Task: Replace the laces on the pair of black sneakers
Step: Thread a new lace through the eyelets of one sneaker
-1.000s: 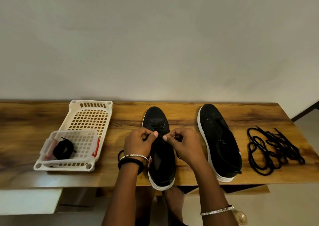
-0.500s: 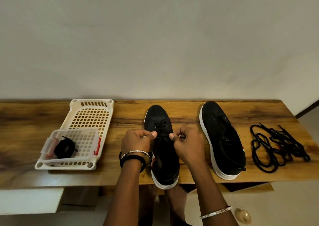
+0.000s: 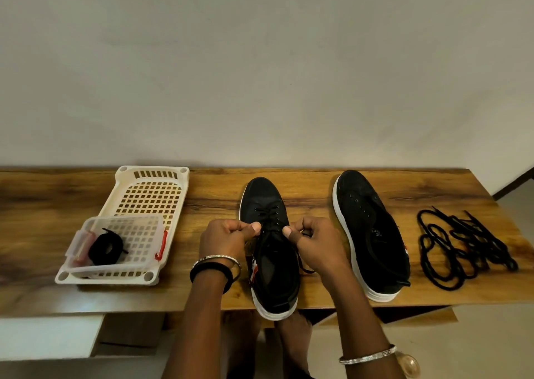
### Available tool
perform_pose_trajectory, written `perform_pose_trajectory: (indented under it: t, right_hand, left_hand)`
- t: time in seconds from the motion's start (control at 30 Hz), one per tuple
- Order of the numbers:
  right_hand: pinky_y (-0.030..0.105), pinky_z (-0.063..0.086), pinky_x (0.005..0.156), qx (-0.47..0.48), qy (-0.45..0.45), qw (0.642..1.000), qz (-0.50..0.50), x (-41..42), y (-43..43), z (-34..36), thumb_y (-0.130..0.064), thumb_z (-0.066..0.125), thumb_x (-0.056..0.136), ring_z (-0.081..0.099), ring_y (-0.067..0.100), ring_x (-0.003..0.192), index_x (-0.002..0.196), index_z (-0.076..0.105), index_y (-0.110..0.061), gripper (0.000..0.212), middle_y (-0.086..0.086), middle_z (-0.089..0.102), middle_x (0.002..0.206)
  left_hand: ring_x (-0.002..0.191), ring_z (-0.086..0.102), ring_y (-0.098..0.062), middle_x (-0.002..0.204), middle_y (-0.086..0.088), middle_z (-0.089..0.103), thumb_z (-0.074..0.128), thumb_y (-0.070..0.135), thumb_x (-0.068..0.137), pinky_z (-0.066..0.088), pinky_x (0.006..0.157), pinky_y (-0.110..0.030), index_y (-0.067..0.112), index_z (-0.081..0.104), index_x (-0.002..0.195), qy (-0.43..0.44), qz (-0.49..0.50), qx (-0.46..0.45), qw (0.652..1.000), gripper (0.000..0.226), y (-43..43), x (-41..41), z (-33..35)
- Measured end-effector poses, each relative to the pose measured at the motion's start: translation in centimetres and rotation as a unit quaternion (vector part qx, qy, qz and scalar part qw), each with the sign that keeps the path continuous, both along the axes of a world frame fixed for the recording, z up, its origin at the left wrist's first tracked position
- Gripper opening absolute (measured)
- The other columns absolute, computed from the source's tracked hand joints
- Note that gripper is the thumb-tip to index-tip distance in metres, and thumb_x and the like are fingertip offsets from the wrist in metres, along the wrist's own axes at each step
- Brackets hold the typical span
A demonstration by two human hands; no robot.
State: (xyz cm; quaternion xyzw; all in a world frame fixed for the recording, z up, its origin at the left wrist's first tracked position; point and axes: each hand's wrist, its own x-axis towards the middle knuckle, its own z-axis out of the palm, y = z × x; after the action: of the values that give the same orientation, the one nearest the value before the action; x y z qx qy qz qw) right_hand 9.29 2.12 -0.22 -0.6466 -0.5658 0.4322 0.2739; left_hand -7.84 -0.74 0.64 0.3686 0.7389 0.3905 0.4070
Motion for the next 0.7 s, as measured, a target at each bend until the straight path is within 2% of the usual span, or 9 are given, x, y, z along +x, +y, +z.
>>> perform_pose_trajectory:
  t: [0.07,0.13,0.23,0.4,0.47,0.5,0.57,0.63,0.7]
  right_hand:
    - [0.026,0.046,0.063,-0.023,0.032,0.997,0.07,1.4,0.1,0.4,-0.03,0.074,0.091,0.057,0.009,0.063,0.078,0.073,-0.016,0.019,-0.002,0.063,0.065]
    - [0.022,0.038,0.053,-0.063,0.106,0.986,0.109,2.5,-0.1,0.9,-0.03,0.07,0.094,0.043,0.009,0.051,0.079,0.072,-0.01,0.025,0.006,0.051,0.063]
    - [0.024,0.031,0.052,-0.083,0.205,0.971,0.085,3.1,-0.1,1.4,-0.03,0.067,0.096,0.035,0.012,0.055,0.08,0.073,-0.007,0.028,0.003,0.043,0.063]
    - [0.033,0.048,0.088,-0.033,0.344,0.938,0.021,1.1,0.0,2.4,-0.03,0.065,0.09,0.064,0.021,0.092,0.1,0.072,0.004,0.036,0.01,0.072,0.093]
    - [0.036,0.05,0.097,-0.042,0.414,0.909,-0.007,0.2,-0.1,2.8,-0.025,0.063,0.092,0.069,0.023,0.103,0.102,0.07,0.004,0.031,0.016,0.074,0.108]
    - [0.036,0.053,0.096,-0.052,0.444,0.894,-0.021,-0.2,-0.2,3.0,-0.024,0.061,0.094,0.07,0.024,0.101,0.098,0.069,0.001,0.026,0.019,0.074,0.107]
    - [0.033,0.06,0.081,-0.068,0.486,0.87,-0.051,-1.0,-0.3,3.2,-0.022,0.057,0.099,0.071,0.024,0.084,0.09,0.066,-0.004,0.022,0.016,0.074,0.094]
    - [0.027,0.059,0.066,-0.068,0.497,0.862,-0.08,-1.7,-0.3,3.2,-0.024,0.055,0.101,0.063,0.017,0.069,0.085,0.064,-0.007,0.026,0.009,0.068,0.079]
    - [0.027,0.056,0.061,-0.069,0.503,0.856,-0.1,-2.3,-0.4,3.2,-0.025,0.053,0.103,0.057,0.014,0.061,0.083,0.063,-0.008,0.028,0.005,0.063,0.071]
  left_hand:
    - [0.062,0.059,0.005,0.061,0.014,0.067,0.073,0.034,0.087,0.042,0.064,-0.019,0.016,0.079,0.081,-0.043,-0.044,-0.003,0.998,0.019,0.0,-0.7,0.1]
    - [0.044,0.042,0.0,0.05,0.014,0.051,0.065,0.039,0.091,0.033,0.048,-0.017,0.012,0.077,0.085,-0.096,-0.055,-0.012,0.994,0.03,0.0,-1.5,0.1]
    - [0.048,0.041,-0.006,0.061,0.004,0.054,0.066,0.042,0.087,0.031,0.041,-0.017,0.009,0.074,0.083,-0.188,-0.042,0.015,0.981,0.035,0.2,-1.4,0.3]
    - [0.085,0.065,-0.011,0.091,0.001,0.075,0.064,0.046,0.081,0.048,0.07,-0.028,0.011,0.071,0.083,-0.244,-0.028,0.092,0.965,0.035,0.6,0.2,0.9]
    - [0.089,0.068,-0.014,0.094,-0.005,0.076,0.063,0.044,0.084,0.048,0.077,-0.032,0.014,0.069,0.077,-0.273,-0.024,0.109,0.956,0.031,0.7,0.9,1.1]
    - [0.086,0.068,-0.015,0.09,-0.006,0.075,0.062,0.044,0.085,0.047,0.077,-0.032,0.017,0.069,0.074,-0.286,-0.021,0.114,0.951,0.03,0.7,1.3,1.3]
    - [0.078,0.065,-0.014,0.081,-0.005,0.071,0.059,0.041,0.091,0.046,0.073,-0.031,0.018,0.068,0.072,-0.296,-0.017,0.12,0.947,0.031,0.7,1.7,1.5]
    - [0.073,0.061,-0.011,0.078,-0.001,0.069,0.054,0.035,0.097,0.043,0.069,-0.029,0.015,0.066,0.078,-0.31,-0.013,0.12,0.943,0.03,0.7,2.1,1.4]
    - [0.07,0.059,-0.009,0.077,0.001,0.068,0.05,0.029,0.1,0.04,0.067,-0.028,0.014,0.065,0.084,-0.316,-0.021,0.121,0.941,0.027,0.7,2.3,1.2]
